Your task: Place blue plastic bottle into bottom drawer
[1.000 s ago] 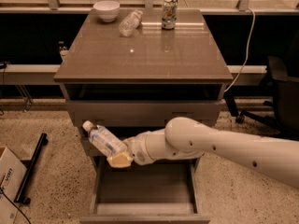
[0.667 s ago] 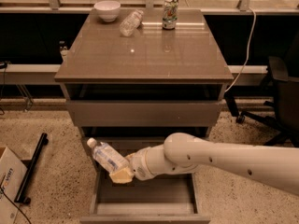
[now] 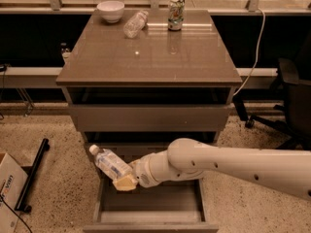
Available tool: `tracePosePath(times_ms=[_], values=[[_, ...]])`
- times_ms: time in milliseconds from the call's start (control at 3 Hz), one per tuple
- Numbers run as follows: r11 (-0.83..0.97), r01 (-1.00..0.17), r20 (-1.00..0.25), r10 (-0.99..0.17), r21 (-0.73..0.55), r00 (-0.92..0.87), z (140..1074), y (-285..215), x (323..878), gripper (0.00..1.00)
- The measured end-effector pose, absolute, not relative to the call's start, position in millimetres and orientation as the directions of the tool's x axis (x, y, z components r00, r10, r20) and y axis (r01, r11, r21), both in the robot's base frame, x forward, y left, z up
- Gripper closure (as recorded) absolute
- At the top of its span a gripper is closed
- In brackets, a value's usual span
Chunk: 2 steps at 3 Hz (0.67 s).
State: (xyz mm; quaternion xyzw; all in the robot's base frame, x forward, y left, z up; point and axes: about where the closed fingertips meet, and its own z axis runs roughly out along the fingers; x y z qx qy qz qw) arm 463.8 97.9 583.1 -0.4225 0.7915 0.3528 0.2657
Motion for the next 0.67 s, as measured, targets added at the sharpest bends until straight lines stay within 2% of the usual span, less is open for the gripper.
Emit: tracePosePath(times_ms=[667], values=[[0.390,-0.839,-0.669,-0.512,0.379,-0.539,506,95,480,1.00]])
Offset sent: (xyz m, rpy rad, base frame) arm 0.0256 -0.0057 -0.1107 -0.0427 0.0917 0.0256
